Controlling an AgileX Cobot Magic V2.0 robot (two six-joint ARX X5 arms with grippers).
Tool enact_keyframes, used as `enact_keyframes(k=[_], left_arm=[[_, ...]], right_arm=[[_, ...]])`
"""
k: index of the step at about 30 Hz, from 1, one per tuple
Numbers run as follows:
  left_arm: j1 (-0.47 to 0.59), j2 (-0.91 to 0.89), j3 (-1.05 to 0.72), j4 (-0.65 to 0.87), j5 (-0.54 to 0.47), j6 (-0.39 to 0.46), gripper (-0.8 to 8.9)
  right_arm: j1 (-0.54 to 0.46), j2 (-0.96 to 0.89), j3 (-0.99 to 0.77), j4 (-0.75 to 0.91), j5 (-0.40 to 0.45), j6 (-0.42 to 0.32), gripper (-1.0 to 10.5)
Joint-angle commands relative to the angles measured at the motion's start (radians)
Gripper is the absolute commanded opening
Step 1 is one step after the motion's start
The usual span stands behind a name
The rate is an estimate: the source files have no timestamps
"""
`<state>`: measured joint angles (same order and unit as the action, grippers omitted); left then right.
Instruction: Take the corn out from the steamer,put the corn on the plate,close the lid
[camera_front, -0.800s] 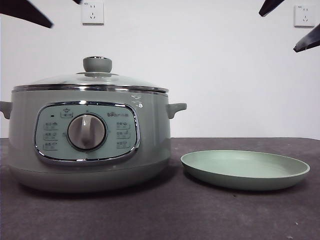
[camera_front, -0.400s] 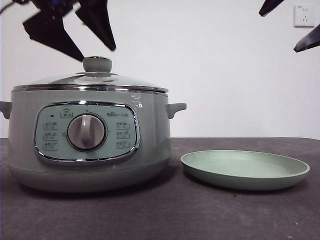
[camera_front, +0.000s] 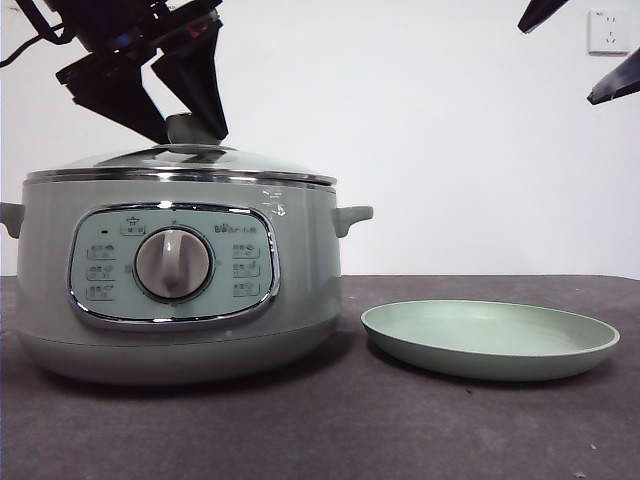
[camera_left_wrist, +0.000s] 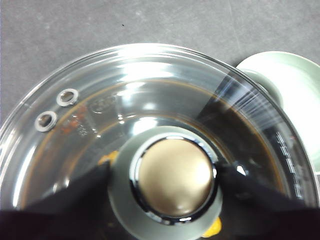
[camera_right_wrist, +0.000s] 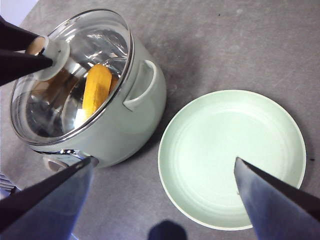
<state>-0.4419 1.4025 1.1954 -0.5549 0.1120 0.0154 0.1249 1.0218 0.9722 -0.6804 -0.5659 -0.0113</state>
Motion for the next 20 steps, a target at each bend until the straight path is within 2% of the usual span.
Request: enact_keyframes(k=[1,3,11,17,20], left_arm=[[-0.004,0.002,0.0,-0.007,-0.004,0.014,0.44],[-0.004,0.002,0.0,-0.008,-0.004,0.016,-0.16],[-0.004,-0.012,0.006,0.029,-0.007,0.014,-0.09],[0.005,-0.111,0.006,0.057,-0.016,0.01,-0.09],[0.005,-0.186,0.006,0.076,-0.064,0.007,-0.09]], right_arm=[[0.002,0.002,0.001,0.004,0.0,0.006,4.7],[0.002,0.002,0.001,0.004,0.0,0.006,4.7],[0.024,0.002,0.001,0.032,-0.004,0.019,4.7],[0.134,0.015,0.008,0.111,0.03,0.066,4.7],[0.208,0.051,0.033,0.126,0.053,0.085,4.7]])
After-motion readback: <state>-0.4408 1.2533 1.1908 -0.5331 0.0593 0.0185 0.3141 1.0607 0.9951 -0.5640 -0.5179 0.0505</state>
